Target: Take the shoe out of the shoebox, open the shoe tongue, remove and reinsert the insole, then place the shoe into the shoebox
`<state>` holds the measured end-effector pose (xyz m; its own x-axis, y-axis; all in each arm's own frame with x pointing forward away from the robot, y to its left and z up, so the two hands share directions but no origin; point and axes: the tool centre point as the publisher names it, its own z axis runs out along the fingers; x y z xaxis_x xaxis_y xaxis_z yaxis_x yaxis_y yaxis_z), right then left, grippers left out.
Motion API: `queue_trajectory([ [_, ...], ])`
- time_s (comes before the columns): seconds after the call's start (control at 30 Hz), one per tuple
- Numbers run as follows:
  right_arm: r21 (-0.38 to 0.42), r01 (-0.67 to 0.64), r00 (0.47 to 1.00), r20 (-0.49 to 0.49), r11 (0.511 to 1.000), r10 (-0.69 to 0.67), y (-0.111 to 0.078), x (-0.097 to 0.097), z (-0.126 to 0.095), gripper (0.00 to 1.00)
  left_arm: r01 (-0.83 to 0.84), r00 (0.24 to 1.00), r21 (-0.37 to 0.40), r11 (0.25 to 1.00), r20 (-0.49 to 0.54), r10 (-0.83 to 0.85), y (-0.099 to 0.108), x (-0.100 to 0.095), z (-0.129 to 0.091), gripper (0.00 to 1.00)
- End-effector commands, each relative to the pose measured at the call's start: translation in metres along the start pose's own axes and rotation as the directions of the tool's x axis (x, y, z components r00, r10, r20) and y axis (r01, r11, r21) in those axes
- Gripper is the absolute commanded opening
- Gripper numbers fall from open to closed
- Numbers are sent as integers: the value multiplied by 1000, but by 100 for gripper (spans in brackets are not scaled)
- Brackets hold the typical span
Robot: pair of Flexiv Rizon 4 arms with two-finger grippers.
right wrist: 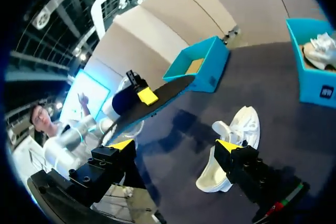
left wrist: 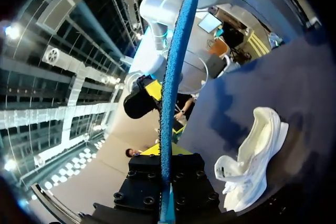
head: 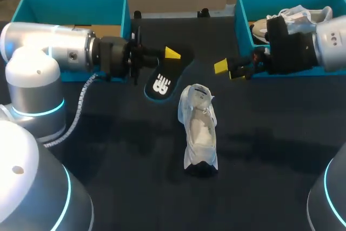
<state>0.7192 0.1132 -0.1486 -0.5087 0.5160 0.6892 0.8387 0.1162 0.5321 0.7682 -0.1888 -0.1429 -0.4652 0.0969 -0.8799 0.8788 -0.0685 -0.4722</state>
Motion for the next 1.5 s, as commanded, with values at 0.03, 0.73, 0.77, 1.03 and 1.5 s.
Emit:
queue_trajectory([
  [0.03, 30, 116, 993, 31, 993, -117, 1, 4, -9, 100, 139, 990, 64, 988, -4, -139, 3, -2, -4, 0],
  [0.73, -35, 217, 970, 123, 976, -211, -9, -10, -16, 100, 255, 966, 139, 957, 10, -259, -11, -3, -4, 0],
  [0.77, -42, 223, 966, 145, 974, -215, -12, -13, -17, 100, 274, 961, 142, 951, 5, -278, -14, -3, -4, 0],
  [1.03, -35, 383, 911, 178, 923, -372, -14, -16, -19, 100, 417, 904, 196, 888, 8, -426, -32, -3, -5, 0],
  [1.5, 97, 510, 844, 137, 855, -519, -19, -14, -16, 100, 533, 831, 309, 788, -15, -556, -58, -4, 0, 0],
])
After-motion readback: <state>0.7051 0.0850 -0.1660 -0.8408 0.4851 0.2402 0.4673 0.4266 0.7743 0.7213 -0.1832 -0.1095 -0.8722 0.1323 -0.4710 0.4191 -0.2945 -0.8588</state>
